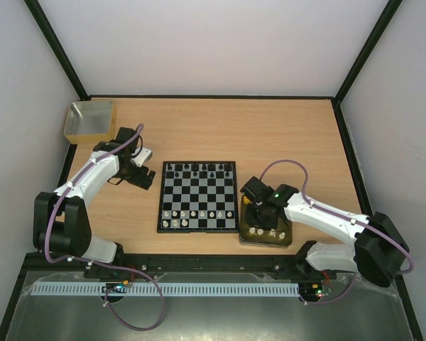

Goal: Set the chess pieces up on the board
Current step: Pick up the chess piece from the storage box.

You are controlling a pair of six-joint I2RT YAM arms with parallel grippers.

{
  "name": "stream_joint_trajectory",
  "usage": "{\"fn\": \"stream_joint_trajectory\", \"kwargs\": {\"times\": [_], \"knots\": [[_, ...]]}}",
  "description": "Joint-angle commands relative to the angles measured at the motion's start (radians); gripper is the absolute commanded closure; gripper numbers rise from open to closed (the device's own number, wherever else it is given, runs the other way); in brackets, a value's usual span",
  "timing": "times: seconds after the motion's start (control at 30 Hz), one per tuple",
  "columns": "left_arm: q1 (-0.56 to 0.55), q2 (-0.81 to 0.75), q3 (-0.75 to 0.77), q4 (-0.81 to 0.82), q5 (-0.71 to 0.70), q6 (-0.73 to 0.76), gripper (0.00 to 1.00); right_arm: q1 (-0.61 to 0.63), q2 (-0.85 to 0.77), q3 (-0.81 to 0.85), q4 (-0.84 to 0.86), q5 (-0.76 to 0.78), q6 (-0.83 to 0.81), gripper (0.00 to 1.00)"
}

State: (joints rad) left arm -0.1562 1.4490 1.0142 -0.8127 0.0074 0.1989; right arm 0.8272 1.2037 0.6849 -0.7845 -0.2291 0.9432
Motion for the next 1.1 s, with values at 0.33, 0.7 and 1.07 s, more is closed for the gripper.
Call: {"fn": "stream_joint_trajectory", "kwargs": {"times": [0.33, 0.7, 1.07], "knots": [[0.006, -0.009, -0.003, -0.012, 0.009, 0.008, 0.01, 0.008, 0.141, 0.069, 0.034, 0.063, -0.064, 0.7], [0.006, -0.007, -0.004, -0.013, 0.013, 0.01, 0.01, 0.008, 0.135, 0.062, 0.027, 0.068, -0.061, 0.82], [0.006, -0.006, -0.004, -0.013, 0.014, 0.01, 0.01, 0.009, 0.112, 0.107, -0.053, 0.106, -0.09, 0.93]]}}
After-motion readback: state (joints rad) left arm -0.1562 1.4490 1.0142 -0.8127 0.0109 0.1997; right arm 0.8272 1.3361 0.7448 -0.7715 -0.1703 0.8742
